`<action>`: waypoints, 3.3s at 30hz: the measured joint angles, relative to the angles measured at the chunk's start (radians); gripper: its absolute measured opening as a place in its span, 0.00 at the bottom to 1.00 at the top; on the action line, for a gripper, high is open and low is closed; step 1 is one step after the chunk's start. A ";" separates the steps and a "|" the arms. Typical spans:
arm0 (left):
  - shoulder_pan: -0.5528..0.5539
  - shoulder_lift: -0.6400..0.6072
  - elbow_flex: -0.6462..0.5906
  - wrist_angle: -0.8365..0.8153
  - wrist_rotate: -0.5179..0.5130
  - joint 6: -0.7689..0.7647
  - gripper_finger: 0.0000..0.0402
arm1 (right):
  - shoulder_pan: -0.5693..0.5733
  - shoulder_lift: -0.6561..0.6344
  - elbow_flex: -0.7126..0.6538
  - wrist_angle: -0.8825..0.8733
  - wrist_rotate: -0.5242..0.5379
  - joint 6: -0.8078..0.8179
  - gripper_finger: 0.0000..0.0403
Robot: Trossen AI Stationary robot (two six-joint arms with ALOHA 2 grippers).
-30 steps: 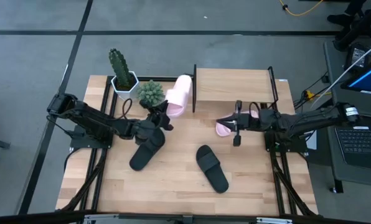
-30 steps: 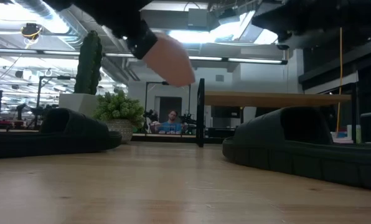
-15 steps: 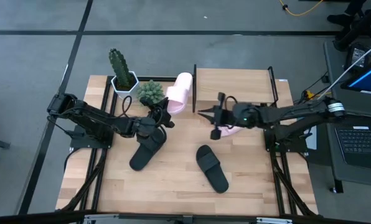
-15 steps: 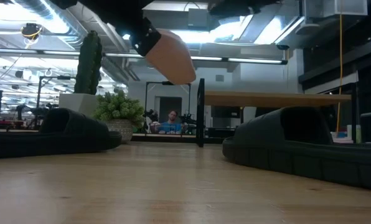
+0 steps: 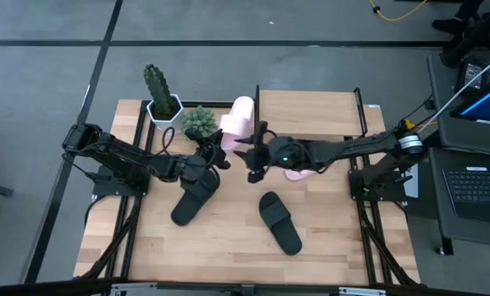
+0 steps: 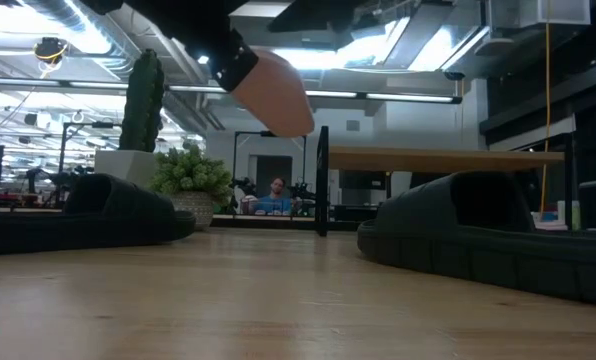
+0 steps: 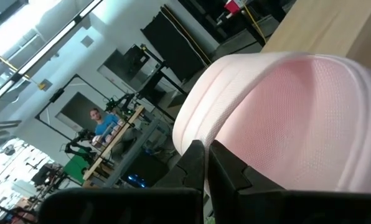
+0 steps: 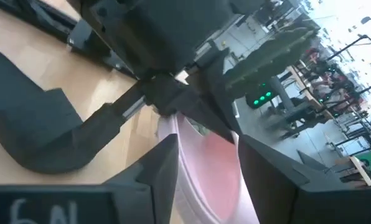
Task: Pick and place slides into the shelf
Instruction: Put the left pink slides on the shelf
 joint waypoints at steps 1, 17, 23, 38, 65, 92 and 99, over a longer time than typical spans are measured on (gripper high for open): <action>0.000 0.000 0.000 -0.002 0.000 -0.004 0.00 | -0.002 0.016 0.014 -0.007 0.012 -0.007 0.42; -0.001 0.000 0.000 -0.005 0.001 -0.014 0.00 | -0.082 0.103 0.095 -0.087 0.074 -0.002 0.42; -0.013 0.000 -0.001 -0.005 0.010 -0.030 0.00 | -0.103 0.103 0.095 -0.110 0.119 0.022 0.42; -0.041 0.000 -0.001 -0.014 0.007 -0.049 0.00 | -0.106 0.103 0.095 -0.110 0.123 0.017 0.36; -0.108 0.000 -0.001 -0.011 0.006 -0.067 0.00 | -0.112 0.103 0.095 -0.122 0.119 -0.010 0.03; -0.142 -0.157 0.000 -0.007 -0.131 0.120 0.22 | -0.114 0.077 0.093 -0.007 0.239 -0.152 0.03; -0.154 -0.194 0.000 -0.068 -0.124 0.082 0.15 | -0.114 -0.038 0.093 -0.040 0.240 -0.164 0.03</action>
